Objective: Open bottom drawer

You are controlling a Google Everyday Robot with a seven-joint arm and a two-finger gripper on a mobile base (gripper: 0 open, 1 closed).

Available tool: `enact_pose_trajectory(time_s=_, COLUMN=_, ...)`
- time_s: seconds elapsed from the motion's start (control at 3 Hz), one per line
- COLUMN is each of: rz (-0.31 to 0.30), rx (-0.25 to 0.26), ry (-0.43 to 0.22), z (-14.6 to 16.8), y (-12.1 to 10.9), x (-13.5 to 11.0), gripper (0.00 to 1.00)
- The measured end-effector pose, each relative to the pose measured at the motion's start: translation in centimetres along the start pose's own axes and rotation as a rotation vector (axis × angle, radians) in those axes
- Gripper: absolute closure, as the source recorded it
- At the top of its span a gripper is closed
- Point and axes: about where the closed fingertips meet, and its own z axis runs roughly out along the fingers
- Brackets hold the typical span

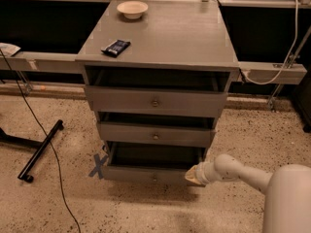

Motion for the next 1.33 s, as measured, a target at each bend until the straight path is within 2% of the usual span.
enact_pose_trajectory(time_s=0.33, rz=-0.047, rx=0.011, ry=-0.013, z=2.2, y=-2.4, x=-1.8, gripper=0.97)
enact_pose_trajectory(time_s=1.0, rz=-0.098, rx=0.020, ry=0.026, z=6.3, y=-6.4, x=-3.6, gripper=1.00)
enact_pose_trajectory(time_s=1.33, rz=-0.088, rx=0.008, ry=0.058, z=8.0, y=-7.6, x=-2.8, gripper=1.00)
